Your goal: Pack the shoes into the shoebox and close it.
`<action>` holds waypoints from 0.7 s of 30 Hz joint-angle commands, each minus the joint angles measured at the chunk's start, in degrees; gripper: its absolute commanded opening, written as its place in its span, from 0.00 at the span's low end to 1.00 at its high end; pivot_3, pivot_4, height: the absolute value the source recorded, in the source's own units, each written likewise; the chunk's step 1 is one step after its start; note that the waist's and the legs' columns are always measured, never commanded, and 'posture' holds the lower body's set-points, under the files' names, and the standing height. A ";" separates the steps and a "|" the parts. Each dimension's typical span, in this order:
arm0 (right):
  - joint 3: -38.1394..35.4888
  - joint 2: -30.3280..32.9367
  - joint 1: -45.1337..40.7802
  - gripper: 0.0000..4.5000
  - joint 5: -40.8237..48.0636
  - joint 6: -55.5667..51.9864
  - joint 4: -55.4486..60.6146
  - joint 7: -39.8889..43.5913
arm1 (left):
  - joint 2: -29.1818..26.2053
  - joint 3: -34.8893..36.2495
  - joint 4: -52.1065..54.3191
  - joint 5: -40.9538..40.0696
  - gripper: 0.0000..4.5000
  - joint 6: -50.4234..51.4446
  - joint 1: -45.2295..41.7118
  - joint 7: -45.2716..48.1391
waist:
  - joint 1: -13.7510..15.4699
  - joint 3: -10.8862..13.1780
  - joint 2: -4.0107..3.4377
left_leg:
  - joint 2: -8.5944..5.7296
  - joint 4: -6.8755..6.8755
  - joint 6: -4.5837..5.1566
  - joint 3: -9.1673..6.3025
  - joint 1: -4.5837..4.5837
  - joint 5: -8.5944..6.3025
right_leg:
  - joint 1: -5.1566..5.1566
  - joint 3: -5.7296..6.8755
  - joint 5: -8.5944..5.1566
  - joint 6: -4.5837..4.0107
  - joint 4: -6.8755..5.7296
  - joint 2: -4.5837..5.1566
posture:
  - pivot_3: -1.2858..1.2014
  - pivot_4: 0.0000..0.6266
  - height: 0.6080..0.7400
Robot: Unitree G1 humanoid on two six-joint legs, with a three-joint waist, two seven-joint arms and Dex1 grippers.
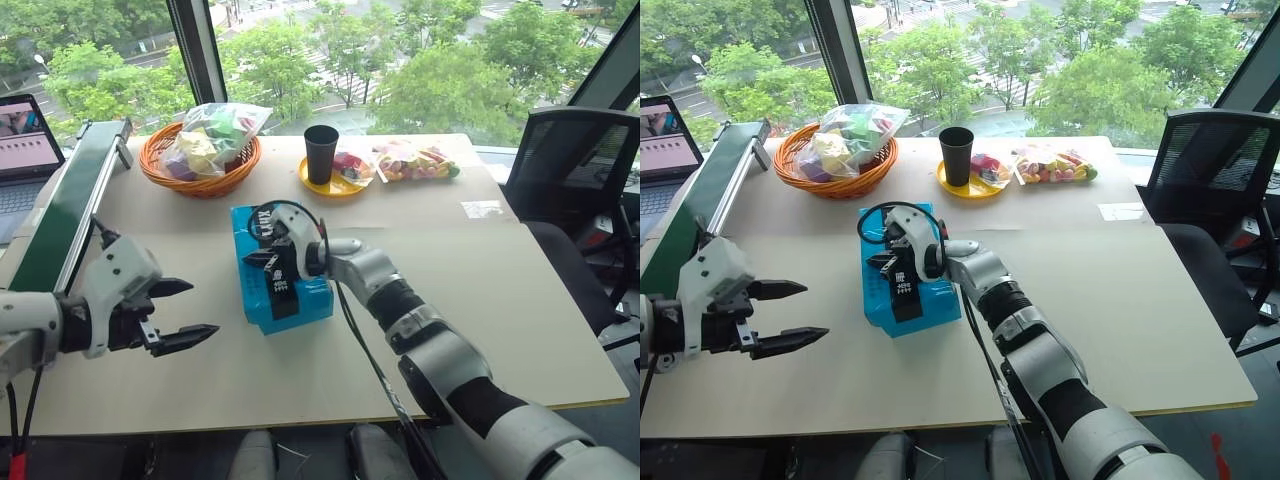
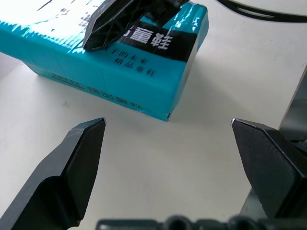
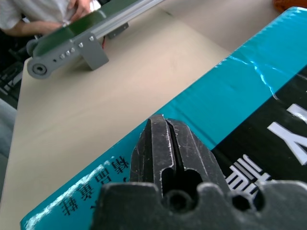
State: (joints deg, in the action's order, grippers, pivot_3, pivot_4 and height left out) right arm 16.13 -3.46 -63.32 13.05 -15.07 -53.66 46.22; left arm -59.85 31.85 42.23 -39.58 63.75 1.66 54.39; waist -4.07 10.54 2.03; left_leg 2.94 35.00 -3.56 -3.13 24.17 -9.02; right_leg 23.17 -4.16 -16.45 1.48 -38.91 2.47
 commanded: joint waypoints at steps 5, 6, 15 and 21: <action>8.19 -0.10 4.28 0.00 -16.34 13.71 -11.83 -3.47 | 2.02 0.51 3.86 -2.66 1.00 0.33 1.32 -5.20 | -0.16 -0.10 -0.01 | 0.01 -0.21 -0.03 0.04 -1.11 -0.02 | -0.91 -0.03 -0.31 0.24 0.02 -0.01 | 0.52 0.24 0.96; 6.72 0.09 4.54 0.00 -14.97 13.92 -10.08 -1.55 | 2.14 -0.39 3.52 -2.43 1.00 -0.21 1.22 -5.68 | -0.11 -0.27 -0.01 | 0.02 -0.25 -0.04 0.04 -1.30 -0.03 | -1.04 -0.03 -0.37 0.22 0.02 -0.01 | 0.52 0.24 0.96; -4.68 12.25 14.26 0.25 0.72 -8.12 33.67 9.68 | 4.96 -8.50 -3.58 0.84 1.00 -10.34 -1.30 -6.20 | 1.08 -0.31 0.02 | 0.01 -0.16 -0.04 -0.06 -0.70 -0.03 | -0.66 0.05 -0.26 -0.06 0.02 0.00 | 0.52 0.24 0.96; -13.24 24.46 28.21 0.72 4.70 -19.62 54.60 4.53 | 15.13 -9.35 -20.24 7.61 1.00 -26.57 3.34 -6.96 | 1.43 -0.32 -0.05 | 0.01 -0.31 0.00 0.04 -0.26 -0.05 | -0.08 -0.02 -0.19 -0.19 -0.01 0.01 | 0.52 0.24 0.96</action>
State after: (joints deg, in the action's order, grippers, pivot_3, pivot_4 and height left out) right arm 5.39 20.51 -37.37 15.46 -31.71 -3.34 52.95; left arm -46.23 21.52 24.88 -32.72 41.36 4.88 47.66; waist -2.64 10.22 1.98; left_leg 2.95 34.72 -3.56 -3.08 23.91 -9.08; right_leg 23.09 -4.17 -16.64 1.29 -38.93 2.47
